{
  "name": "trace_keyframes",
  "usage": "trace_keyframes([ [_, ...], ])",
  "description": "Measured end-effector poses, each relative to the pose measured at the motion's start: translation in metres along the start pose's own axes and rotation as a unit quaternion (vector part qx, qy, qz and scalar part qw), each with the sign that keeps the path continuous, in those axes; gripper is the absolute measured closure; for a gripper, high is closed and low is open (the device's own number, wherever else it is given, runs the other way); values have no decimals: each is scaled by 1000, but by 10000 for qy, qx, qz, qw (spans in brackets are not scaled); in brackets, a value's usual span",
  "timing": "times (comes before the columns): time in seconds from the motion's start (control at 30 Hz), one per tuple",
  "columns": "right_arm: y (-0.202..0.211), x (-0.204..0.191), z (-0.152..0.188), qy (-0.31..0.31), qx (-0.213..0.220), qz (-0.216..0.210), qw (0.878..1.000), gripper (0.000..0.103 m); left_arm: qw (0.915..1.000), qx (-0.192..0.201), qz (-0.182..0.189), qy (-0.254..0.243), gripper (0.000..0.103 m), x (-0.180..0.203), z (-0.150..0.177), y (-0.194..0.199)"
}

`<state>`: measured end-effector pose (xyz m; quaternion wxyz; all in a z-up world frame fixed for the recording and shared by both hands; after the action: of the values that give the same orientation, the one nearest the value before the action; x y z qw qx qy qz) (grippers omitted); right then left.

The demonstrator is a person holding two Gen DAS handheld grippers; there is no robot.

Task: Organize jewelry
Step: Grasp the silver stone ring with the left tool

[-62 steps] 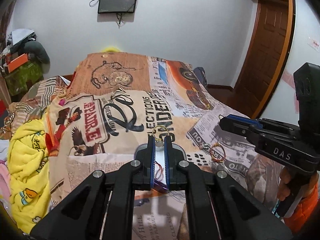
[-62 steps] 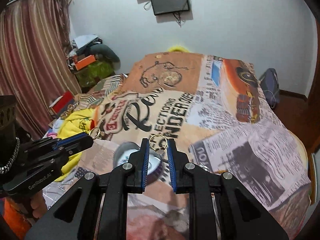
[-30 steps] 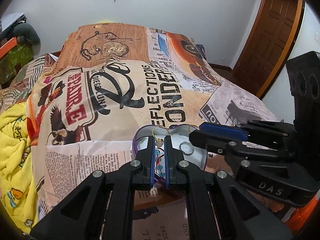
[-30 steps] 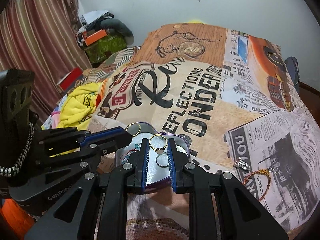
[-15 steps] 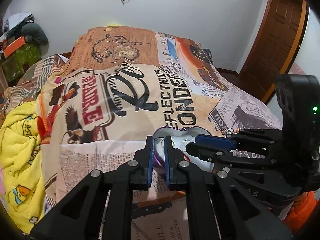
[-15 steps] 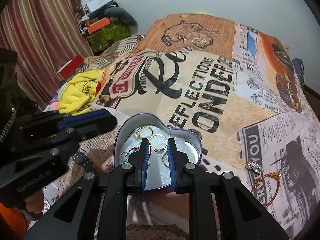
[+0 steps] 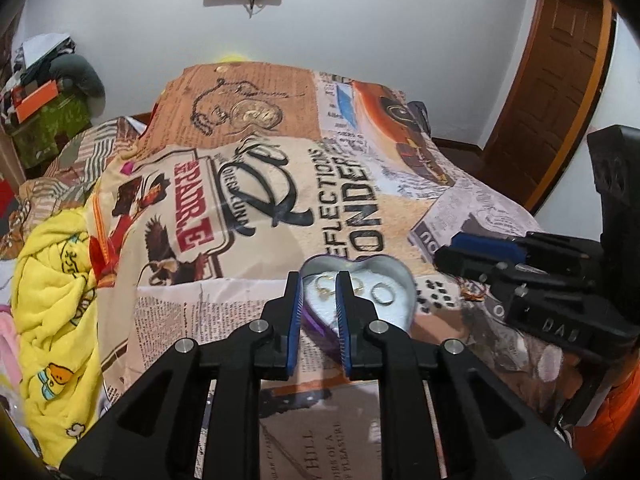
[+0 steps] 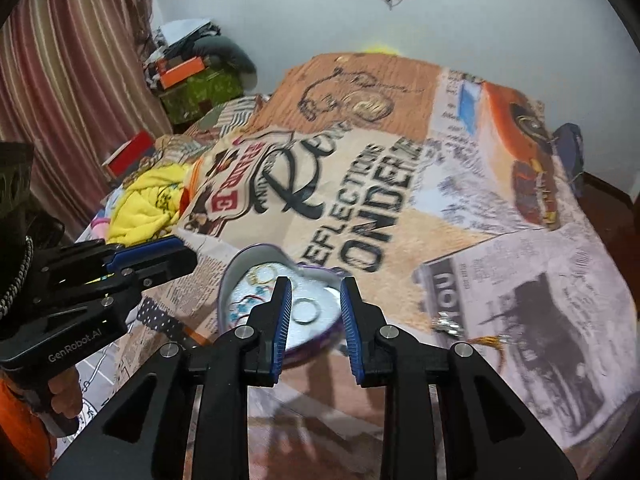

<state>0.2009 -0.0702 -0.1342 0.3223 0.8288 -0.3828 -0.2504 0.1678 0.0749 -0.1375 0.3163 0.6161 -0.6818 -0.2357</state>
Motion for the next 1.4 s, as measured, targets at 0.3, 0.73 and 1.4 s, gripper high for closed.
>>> trace_keyframes([
  [0.3,51,52,7,-437,393,583,9966,62,9990,55,261,-358,70,51,-11,4],
  [0.73,81,119,43,-1011,315,1164,9875,61,9931,-631,723,-672,69,115,2,-53],
  [1.4,43,159,63,-1238,-229,1041,9866,61,9872,-1253,461,-878,75,144,-6,-153],
])
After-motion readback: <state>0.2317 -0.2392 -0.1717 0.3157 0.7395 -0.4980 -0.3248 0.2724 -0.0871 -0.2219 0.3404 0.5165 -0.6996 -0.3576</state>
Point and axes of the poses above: each gripper's, at about its wrist camera, not at the fingertips, and y roughly against the way its jaws point, x to its right, z to its underside, the point moved 3 cm from there along -y, roughly the way its jaws point
